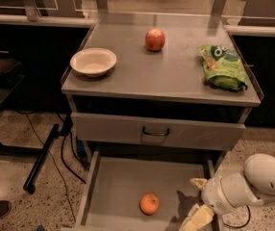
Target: Pick orange from middle drawer and place on counter
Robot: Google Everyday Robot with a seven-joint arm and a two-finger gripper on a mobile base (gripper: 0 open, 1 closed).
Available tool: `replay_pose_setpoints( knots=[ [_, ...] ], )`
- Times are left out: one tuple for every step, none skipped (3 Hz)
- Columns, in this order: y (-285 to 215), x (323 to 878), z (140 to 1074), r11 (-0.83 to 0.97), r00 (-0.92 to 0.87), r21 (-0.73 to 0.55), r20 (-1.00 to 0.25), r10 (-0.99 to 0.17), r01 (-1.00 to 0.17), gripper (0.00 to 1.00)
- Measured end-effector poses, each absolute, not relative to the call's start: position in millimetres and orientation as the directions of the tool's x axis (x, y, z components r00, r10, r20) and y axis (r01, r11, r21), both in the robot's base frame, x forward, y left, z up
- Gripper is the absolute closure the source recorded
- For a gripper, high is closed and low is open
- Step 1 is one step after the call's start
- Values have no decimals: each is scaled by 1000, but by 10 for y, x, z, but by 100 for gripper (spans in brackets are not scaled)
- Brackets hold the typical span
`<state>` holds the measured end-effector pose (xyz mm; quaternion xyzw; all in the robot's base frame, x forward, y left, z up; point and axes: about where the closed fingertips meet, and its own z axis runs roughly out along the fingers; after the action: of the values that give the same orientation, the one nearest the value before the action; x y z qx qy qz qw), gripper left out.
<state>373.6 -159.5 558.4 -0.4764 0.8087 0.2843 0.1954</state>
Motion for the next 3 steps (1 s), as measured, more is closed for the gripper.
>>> replay_pose_setpoints(
  knots=[
    [-1307,3935,4870,393,-496,312,-650,-575,-865,0],
    [-1294,3923,4829,393,-501,319,-650,-572,-862,0],
    [-1107,3924,4631,391,-489,307,-667,-562,-868,0]
  ],
)
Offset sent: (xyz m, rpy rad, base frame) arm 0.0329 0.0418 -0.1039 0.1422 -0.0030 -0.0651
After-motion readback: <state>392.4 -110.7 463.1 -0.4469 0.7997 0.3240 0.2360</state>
